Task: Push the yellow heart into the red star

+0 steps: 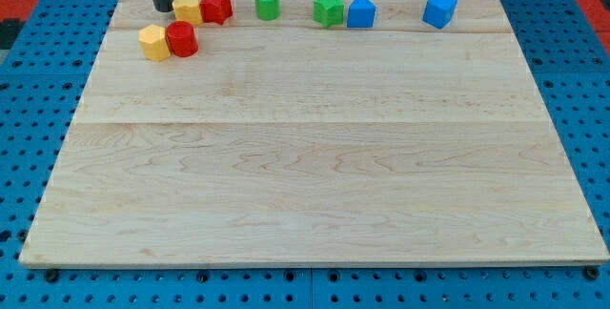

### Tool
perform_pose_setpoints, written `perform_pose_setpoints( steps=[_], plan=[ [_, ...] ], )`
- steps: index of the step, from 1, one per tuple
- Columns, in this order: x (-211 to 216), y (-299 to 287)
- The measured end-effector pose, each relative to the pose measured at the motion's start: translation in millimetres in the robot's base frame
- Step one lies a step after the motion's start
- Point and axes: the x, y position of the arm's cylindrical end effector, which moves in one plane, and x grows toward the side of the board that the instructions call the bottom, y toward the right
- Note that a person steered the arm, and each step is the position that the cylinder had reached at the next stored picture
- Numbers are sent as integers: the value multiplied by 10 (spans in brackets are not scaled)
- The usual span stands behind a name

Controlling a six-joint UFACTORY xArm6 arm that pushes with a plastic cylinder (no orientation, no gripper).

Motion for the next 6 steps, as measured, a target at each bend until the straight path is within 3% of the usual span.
perform_pose_setpoints(
  steps=[2,4,6],
  plan=[
    [157,-219],
    [129,171],
    [-53,172]
  ],
)
